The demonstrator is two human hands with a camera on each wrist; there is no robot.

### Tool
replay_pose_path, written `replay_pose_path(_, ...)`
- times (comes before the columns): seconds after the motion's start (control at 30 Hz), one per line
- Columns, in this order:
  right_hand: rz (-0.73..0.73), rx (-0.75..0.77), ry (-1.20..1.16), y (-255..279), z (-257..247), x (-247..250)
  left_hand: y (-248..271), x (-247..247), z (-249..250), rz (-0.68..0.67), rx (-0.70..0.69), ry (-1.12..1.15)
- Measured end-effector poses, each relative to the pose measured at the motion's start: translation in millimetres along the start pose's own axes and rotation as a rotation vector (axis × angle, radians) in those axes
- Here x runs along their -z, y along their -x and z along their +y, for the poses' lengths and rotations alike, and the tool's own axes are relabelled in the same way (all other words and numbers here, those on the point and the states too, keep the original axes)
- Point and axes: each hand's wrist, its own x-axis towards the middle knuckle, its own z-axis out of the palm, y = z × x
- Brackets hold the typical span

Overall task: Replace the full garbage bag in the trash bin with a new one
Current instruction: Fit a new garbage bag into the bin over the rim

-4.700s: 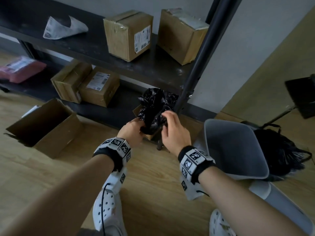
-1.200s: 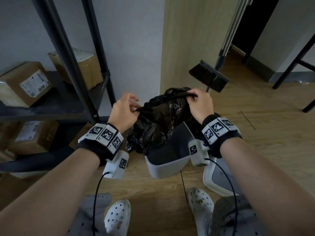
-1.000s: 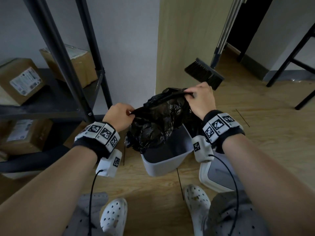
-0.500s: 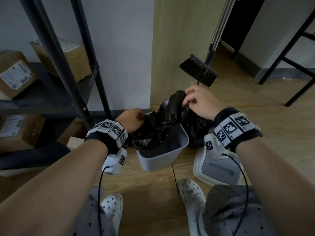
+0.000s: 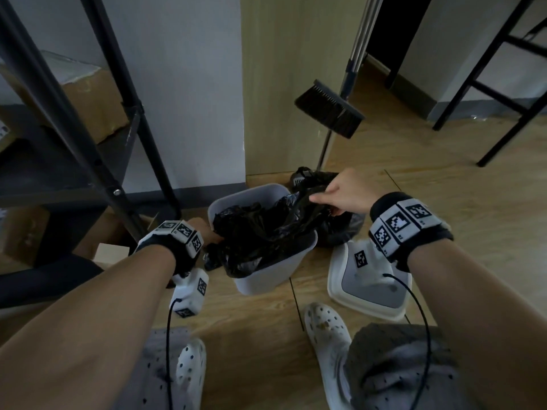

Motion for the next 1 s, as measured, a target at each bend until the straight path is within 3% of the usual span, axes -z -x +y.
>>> replay_pose_path(0.13,-0.012,0.019,0.079,-1,1,-1,-14,-11,0,0.024,0.027,0.045)
replay_pose_path(0.27,-0.140,-0.010,0.091,-6,-3,-4,-15,-22,9,0.064,0.009,-0.005)
replay_pose_path(0.4,-0.251,0.059,0.208,-6,-5,-9,-23,-22,21,0.217,-0.108,0.236)
replay_pose_path(0.5,-0.296,0.104,0.230,-2,-6,-12,-19,-18,33,0.036,-0.242,0.392)
replay_pose_path(0.57,-0.308,0.129,0.210,0,-4,-11,-16,-17,41,-0.102,-0.268,0.328)
replay_pose_path(0.67,-0.309,0.153,0.193,4,2,-10,-12,-19,51,-0.162,-0.279,0.286)
replay_pose_path(0.83,-0.302,0.167,0.135,8,8,-3,-7,-22,65,-0.045,-0.512,-0.031)
replay_pose_path(1.0,-0.272,0.202,0.078,13,7,5,-14,-29,64,0.066,-0.541,-0.083)
